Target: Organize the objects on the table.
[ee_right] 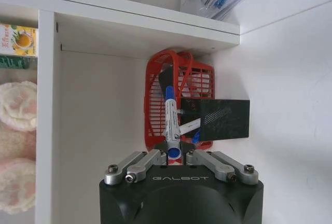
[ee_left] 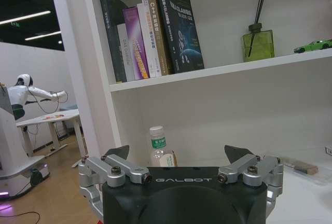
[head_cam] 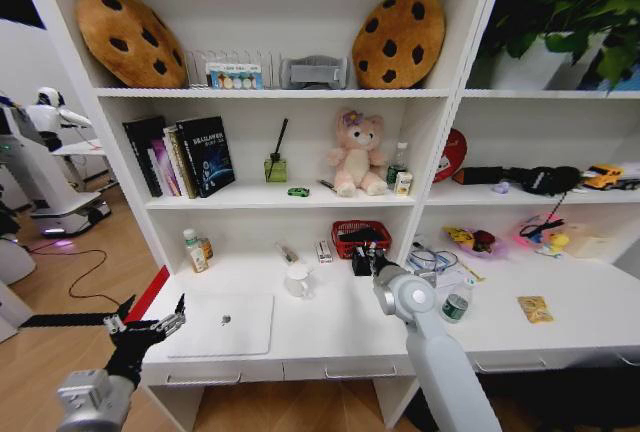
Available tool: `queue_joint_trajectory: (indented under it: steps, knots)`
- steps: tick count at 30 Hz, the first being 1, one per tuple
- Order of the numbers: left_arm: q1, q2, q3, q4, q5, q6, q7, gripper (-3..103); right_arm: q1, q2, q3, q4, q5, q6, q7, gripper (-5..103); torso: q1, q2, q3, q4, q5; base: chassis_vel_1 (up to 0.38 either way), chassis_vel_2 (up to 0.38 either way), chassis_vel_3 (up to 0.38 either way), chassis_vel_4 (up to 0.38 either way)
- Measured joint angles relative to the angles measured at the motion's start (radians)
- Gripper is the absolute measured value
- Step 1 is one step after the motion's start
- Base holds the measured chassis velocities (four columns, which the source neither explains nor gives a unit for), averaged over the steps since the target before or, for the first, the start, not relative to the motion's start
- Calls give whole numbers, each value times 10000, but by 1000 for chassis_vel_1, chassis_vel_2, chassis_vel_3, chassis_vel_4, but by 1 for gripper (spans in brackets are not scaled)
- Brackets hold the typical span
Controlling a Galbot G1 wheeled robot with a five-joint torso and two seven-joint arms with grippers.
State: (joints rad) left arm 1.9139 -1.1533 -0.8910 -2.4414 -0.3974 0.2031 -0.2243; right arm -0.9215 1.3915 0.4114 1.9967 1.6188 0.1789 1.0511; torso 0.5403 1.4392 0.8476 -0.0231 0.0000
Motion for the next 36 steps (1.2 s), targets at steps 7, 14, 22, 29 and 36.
queue_joint_trajectory:
  steps: [7, 14, 22, 29, 36]
  knots:
    - [0, 0, 0, 0, 0, 0, 0, 100, -107, 91, 823, 828, 1533, -17, 571, 12, 0, 1, -1, -2, 0, 0, 0, 0, 0]
    - [0, 0, 0, 0, 0, 0, 0, 100, 215, 180, 1481, 737, 2183, 123, 982, 12, -1, 1, -1, -1, 0, 0, 0, 0, 0]
    - [0, 0, 0, 0, 0, 0, 0, 100, 1620, 1007, 2026, -1166, 2135, 174, 1684, 12, 0, 0, 0, 1, 0, 0, 0, 0, 0]
    - [0, 0, 0, 0, 0, 0, 0, 100, 2609, 1995, 2178, -1869, 1347, 283, 2556, 12, 0, 0, 0, 0, -1, 0, 0, 0, 0]
    - [0, 0, 0, 0, 0, 0, 0, 100, 2786, 2212, 2282, -2227, 773, 366, 2684, 12, 0, 0, 0, -1, -1, 0, 0, 0, 0]
